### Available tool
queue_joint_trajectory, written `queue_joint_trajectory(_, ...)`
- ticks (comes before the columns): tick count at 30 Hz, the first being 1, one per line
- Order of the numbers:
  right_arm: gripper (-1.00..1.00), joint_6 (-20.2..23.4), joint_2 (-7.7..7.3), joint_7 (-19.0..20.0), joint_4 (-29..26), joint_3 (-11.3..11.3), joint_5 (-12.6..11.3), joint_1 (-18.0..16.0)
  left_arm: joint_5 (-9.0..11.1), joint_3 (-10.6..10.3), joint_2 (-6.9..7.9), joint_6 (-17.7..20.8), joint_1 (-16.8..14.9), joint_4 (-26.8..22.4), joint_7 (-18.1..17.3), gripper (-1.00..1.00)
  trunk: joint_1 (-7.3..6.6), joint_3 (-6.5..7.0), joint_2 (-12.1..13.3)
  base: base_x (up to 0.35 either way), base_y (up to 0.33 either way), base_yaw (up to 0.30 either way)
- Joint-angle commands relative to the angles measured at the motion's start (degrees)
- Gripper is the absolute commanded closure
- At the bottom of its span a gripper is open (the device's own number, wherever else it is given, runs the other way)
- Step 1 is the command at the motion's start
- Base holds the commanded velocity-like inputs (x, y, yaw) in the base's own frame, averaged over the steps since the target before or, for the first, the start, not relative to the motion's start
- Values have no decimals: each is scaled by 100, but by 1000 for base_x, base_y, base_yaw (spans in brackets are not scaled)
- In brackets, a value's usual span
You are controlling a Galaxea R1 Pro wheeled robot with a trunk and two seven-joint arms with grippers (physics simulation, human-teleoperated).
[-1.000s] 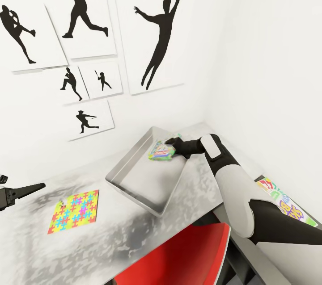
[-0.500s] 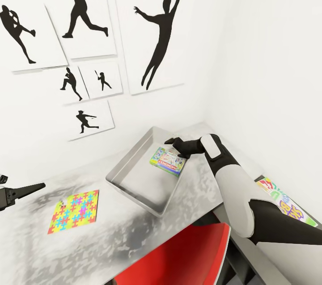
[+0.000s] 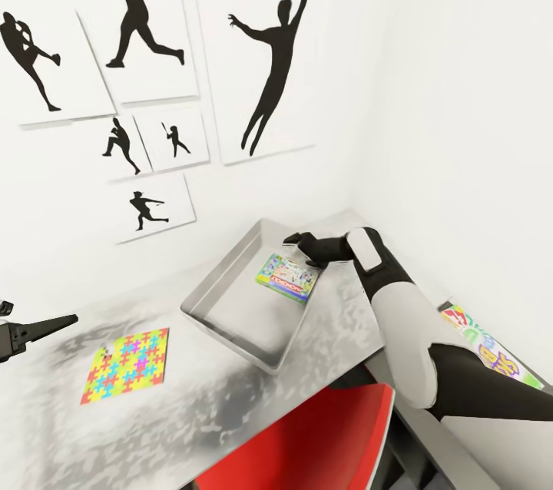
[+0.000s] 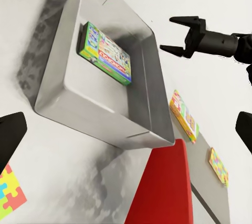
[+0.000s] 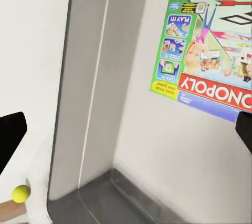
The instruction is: Put all the toys in the child's room - the three board games (two on the bed and one on the table), the two jigsaw puzzles on the table, and the tennis ball on the table - inside the toy box on the table in the child's room.
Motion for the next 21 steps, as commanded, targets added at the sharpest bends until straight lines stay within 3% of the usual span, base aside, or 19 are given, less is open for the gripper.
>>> queue_joint_trajectory(1,-100,31,5,-31,-62,-29,-43,-5,-7,1,2,61,-3,-1,-27,-100,4,-3,-11,0,0,-91)
queue_joint_trajectory(7,-100,59,-38,375,-424,-4,-42,19,-7,1,2,61,-3,-1,-27,-100,4,47,-11,0,0,-104)
queue_joint_trajectory(21,-100,70,-87,1104,-554,0,-38,104,-7,1,2,61,-2,-1,-27,-100,4,170,-11,-7,0,-122)
